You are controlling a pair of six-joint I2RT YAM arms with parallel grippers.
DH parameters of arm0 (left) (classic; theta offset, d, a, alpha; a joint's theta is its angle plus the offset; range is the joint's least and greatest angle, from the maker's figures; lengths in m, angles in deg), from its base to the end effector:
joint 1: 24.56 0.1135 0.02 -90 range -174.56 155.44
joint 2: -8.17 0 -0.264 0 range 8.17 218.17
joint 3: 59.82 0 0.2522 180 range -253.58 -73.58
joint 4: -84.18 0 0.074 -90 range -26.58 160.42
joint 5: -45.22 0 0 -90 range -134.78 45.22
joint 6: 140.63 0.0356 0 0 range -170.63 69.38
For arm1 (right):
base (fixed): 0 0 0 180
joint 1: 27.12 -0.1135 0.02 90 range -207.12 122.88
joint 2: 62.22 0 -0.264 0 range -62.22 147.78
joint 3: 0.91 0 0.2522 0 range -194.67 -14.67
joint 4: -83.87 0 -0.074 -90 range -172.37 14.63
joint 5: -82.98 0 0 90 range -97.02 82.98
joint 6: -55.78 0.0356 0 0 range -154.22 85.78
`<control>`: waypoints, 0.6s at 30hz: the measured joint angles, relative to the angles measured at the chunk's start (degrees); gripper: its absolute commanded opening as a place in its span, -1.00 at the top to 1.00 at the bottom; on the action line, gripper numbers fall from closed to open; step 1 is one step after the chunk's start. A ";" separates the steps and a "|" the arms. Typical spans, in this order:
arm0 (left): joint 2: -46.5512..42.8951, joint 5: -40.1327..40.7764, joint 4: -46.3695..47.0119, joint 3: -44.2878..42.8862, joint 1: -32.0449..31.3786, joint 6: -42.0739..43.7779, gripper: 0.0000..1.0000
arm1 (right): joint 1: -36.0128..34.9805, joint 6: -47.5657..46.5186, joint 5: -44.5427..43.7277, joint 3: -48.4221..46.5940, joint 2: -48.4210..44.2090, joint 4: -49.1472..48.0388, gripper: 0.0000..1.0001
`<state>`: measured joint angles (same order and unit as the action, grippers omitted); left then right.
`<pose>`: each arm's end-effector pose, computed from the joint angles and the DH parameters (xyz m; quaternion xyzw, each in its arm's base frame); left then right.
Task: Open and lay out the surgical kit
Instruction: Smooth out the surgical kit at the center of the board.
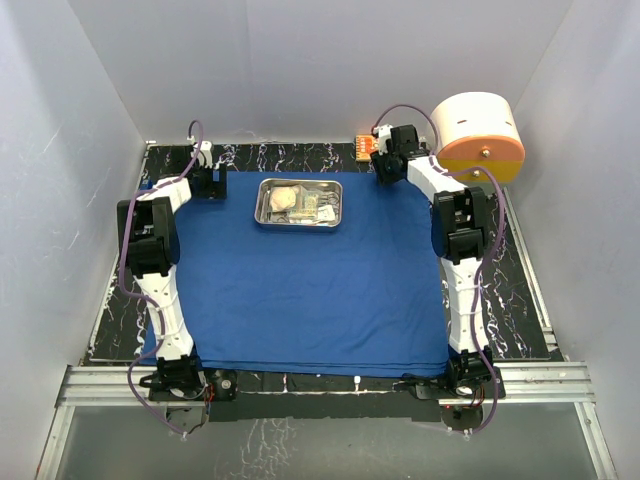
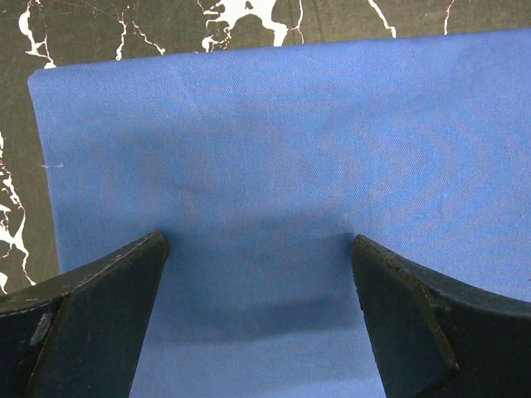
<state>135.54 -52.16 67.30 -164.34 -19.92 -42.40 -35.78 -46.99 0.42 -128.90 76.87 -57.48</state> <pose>0.4955 0.0356 0.1555 0.0556 0.9021 -0.0104 0.4277 0.5308 0.0855 0.1544 -0.1961 0.9165 0.0486 0.3453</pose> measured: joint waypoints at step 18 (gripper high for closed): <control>-1.70 0.76 4.74 4.33 -0.04 -0.94 -0.85 | 0.00 -4.63 0.83 -9.07 4.85 4.83 0.40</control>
<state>133.84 -51.40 72.05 -160.01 -19.96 -43.34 -35.78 -51.63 1.25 -137.97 81.72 -52.65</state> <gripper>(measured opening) 0.925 0.309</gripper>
